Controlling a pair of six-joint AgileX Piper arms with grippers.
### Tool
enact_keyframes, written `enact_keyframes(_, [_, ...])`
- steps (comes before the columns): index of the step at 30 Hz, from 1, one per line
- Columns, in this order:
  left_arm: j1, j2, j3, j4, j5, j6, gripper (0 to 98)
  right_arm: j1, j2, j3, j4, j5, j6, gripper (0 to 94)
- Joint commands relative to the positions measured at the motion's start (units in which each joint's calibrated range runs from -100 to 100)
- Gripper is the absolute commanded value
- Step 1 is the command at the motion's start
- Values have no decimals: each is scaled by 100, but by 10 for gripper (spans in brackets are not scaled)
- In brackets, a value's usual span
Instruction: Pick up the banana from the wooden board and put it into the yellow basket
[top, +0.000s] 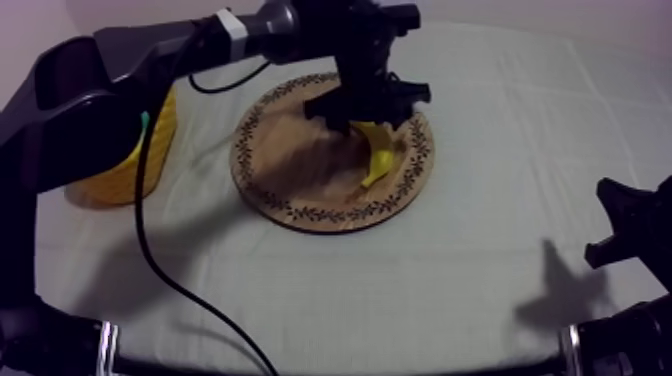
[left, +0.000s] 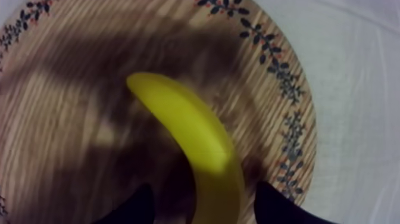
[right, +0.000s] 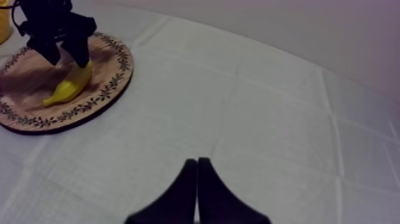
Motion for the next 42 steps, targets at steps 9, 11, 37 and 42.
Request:
enact_keyframes(9, [62,443,-456,40,-40,1,609,0,0,-3,2,-3,0,3])
enact_keyframes(11, [57,517,-534,43,-33,-9,606,0,0,-3,2,-3,0,3])
enact_keyframes(37, [-106,729,-631,86,-297,-445,328,0,0,-3,2,-3,0,3])
enact_keyframes(42, [-151,700,-612,96,-394,-515,273,0,0,-3,2,-3,0,3])
